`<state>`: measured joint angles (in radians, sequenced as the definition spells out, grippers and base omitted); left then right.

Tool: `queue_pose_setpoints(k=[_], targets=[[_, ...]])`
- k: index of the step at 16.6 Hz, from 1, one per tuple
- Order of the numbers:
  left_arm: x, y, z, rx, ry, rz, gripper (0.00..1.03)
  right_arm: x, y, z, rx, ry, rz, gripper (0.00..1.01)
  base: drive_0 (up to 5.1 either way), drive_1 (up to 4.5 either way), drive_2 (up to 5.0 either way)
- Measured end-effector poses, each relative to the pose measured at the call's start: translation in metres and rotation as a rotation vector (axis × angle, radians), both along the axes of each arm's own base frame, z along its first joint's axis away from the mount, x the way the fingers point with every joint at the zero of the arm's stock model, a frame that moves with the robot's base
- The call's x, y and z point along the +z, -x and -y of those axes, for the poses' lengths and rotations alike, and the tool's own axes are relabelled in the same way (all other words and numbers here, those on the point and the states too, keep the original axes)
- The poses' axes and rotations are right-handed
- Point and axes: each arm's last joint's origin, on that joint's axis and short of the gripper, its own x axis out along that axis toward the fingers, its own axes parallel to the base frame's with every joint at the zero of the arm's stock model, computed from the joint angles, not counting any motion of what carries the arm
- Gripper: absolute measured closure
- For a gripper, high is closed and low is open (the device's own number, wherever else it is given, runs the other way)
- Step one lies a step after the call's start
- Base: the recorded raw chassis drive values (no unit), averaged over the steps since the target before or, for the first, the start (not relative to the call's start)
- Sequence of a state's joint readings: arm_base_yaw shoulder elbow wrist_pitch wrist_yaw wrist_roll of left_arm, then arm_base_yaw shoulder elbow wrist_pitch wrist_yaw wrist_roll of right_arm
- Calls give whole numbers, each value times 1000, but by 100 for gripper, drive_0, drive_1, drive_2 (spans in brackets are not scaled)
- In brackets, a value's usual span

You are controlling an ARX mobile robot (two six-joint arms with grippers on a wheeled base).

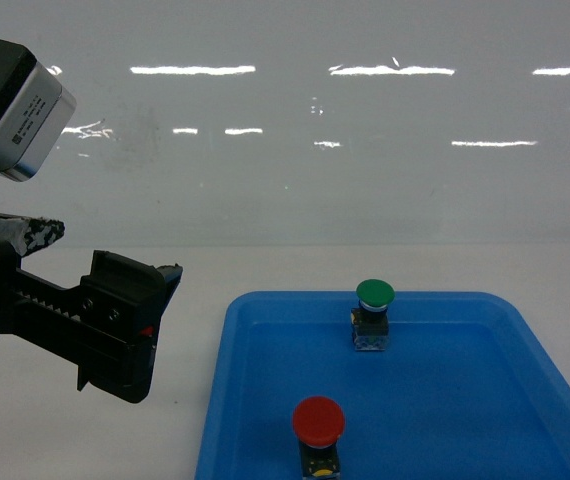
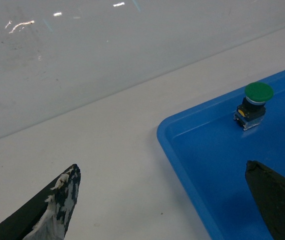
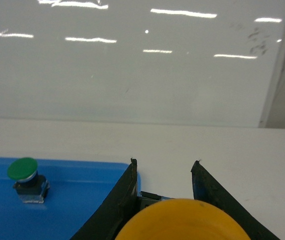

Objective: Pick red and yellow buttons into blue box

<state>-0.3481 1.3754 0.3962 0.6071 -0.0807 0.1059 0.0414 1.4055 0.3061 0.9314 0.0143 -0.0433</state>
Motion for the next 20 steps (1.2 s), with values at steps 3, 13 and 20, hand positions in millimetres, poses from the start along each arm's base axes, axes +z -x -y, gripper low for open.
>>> queue_pose_setpoints(k=[3,13,20], targets=[[0,0,0,0,0,0,5,19,44,5,-68,-7,65,72,0,0,0],[0,0,0,0,0,0,5,33,138,27,-54,-41,59,72,0,0,0],[0,0,0,0,0,0,5,33,139,27,-49,-35,64,72,0,0,0]])
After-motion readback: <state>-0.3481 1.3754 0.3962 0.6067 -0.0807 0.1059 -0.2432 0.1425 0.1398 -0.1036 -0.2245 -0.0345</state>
